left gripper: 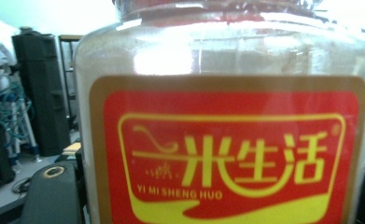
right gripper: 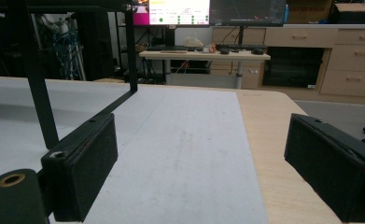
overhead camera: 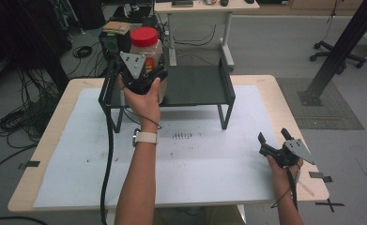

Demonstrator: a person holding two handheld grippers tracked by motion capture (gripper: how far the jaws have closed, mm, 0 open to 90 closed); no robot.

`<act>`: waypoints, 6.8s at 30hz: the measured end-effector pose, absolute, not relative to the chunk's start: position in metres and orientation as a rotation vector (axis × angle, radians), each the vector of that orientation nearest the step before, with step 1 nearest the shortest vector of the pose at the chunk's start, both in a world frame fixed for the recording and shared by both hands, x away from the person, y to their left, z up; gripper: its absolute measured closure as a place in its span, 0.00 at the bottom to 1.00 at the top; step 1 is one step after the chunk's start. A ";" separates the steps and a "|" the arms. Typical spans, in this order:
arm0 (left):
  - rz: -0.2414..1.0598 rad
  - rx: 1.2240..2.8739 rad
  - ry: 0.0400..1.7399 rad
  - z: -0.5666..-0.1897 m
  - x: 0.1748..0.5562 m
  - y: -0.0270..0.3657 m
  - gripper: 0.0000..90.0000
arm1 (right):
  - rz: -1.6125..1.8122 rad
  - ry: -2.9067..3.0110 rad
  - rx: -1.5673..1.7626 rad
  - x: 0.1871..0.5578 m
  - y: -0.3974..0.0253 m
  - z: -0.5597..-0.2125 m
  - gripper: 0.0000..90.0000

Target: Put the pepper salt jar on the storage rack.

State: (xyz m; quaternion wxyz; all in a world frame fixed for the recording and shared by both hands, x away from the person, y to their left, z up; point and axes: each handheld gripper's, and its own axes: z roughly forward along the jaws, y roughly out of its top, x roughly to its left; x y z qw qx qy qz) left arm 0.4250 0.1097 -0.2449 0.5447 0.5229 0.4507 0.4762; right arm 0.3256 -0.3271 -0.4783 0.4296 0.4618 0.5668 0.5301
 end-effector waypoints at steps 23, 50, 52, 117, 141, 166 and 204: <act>1.086 1.274 1.098 -0.272 0.459 0.104 0.25 | 1.313 1.421 1.149 0.326 -0.327 -0.478 0.11; 1.107 1.253 1.082 -0.276 0.456 0.104 0.24 | 1.310 1.423 1.149 0.326 -0.326 -0.478 0.11; 1.107 1.253 1.082 -0.276 0.456 0.104 0.24 | 1.310 1.423 1.148 0.326 -0.327 -0.478 0.11; 1.107 1.257 1.079 -0.276 0.456 0.104 0.24 | 1.307 1.427 1.148 0.326 -0.326 -0.478 0.11; 1.107 1.254 1.076 -0.276 0.456 0.104 0.24 | 1.307 1.427 1.149 0.326 -0.326 -0.478 0.11; 1.104 1.253 1.073 -0.276 0.457 0.105 0.24 | 1.306 1.426 1.149 0.326 -0.326 -0.478 0.11; 1.048 1.239 0.946 -0.255 0.389 0.124 0.00 | 1.307 1.419 1.151 0.326 -0.326 -0.478 0.11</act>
